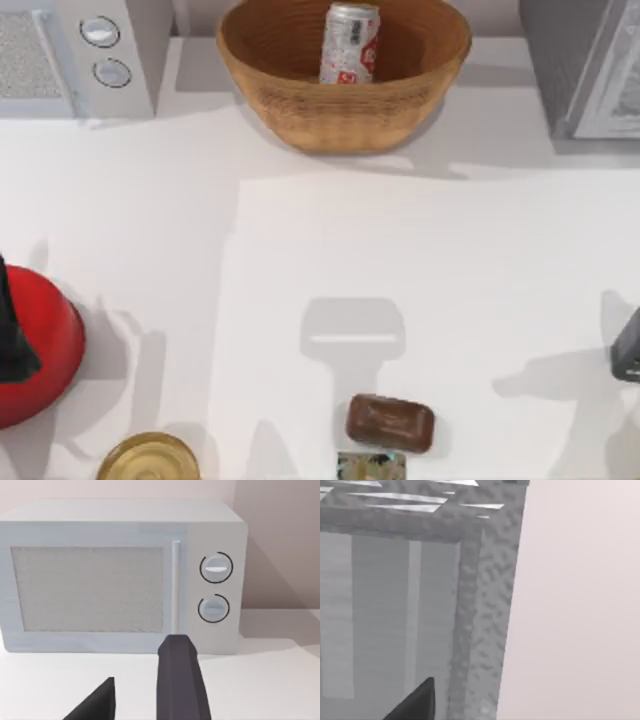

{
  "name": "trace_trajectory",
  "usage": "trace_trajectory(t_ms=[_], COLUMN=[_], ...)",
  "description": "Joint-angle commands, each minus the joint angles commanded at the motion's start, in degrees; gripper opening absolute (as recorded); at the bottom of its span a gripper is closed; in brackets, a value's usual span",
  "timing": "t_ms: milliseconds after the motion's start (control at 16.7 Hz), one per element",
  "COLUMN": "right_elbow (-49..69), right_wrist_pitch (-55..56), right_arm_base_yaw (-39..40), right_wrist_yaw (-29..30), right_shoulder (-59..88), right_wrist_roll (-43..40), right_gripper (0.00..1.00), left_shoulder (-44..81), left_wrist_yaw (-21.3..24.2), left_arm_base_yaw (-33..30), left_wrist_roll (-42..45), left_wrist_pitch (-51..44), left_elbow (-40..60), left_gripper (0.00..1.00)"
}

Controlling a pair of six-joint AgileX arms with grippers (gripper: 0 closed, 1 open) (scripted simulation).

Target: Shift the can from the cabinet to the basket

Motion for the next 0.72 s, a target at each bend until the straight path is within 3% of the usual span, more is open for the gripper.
trace_trajectory(t_ms=[420, 720], right_elbow=[32.3, 40.9], right_wrist_pitch=[-38.1, -50.7], right_arm_base_yaw=[0.4, 1.4], right_wrist_yaw=[-0.2, 0.1], right_shoulder=[-2.8, -1.7], right_wrist_roll=[-0.7, -1.9], right_gripper=[1.0, 1.0], left_shoulder=[0.0, 0.0], left_wrist_yaw=[0.0, 0.0], left_arm_base_yaw=[0.0, 0.0], left_wrist_roll=[0.0, 0.0], left_wrist_pitch=[0.0, 0.0], left_elbow=[0.0, 0.0], left_gripper=[1.0, 1.0])
